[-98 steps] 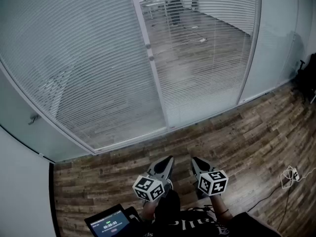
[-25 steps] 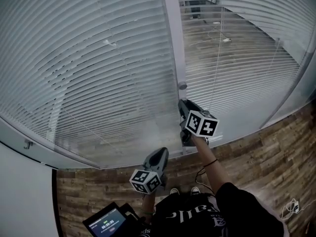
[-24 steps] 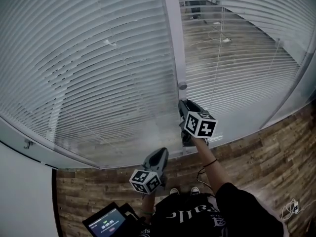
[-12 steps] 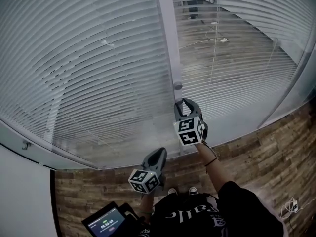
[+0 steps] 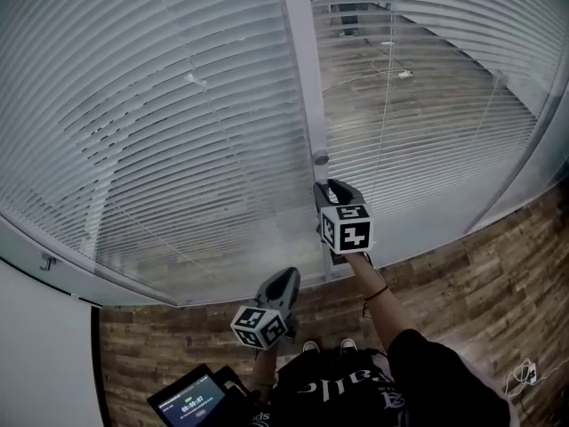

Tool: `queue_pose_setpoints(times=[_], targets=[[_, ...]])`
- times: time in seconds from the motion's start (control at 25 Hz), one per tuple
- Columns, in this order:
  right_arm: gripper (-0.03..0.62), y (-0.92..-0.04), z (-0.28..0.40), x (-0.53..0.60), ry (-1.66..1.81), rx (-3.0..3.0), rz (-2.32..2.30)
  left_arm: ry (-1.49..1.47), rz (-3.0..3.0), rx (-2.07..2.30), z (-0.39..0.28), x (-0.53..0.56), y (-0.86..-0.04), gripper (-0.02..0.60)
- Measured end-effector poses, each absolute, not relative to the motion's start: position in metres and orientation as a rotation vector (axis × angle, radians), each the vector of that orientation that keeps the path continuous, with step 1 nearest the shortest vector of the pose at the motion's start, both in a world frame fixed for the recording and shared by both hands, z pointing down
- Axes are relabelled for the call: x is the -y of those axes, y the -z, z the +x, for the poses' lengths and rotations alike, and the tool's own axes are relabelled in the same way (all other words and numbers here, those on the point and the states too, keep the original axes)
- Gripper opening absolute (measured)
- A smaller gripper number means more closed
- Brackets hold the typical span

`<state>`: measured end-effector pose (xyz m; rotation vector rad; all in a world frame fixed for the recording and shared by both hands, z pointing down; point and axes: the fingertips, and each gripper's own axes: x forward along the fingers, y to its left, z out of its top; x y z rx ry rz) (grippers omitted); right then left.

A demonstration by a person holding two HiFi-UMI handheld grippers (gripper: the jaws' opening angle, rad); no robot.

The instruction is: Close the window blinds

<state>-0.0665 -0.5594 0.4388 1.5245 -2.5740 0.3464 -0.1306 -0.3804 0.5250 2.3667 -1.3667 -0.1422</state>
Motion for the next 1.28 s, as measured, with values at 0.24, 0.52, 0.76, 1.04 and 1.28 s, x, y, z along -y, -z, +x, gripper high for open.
queue_pose_setpoints(times=[0.24, 0.52, 0.76, 1.04, 1.28], targets=[[0.138, -0.438, -0.085, 0.554, 0.546, 2.134, 1.362, 0.143, 2.369, 1.358, -0.134, 0.386, -0.524, 0.005], [0.138, -0.445, -0.086, 0.549, 0.973, 1.864, 1.134, 0.135, 2.392, 1.321, -0.121, 0.387, -0.525, 0.005], [0.140, -0.445, -0.080, 0.551, 0.560, 2.222, 1.289, 0.136, 2.395, 1.311, -0.116, 0.391, -0.527, 0.005], [0.142, -0.443, -0.072, 0.562, -0.746, 2.685, 1.509, 0.146, 2.379, 1.318, -0.128, 0.394, -0.524, 0.005], [0.137, -0.440, -0.081, 0.556, 0.177, 2.338, 1.433, 0.146, 2.362, 1.332, -0.136, 0.392, -0.528, 0.005]])
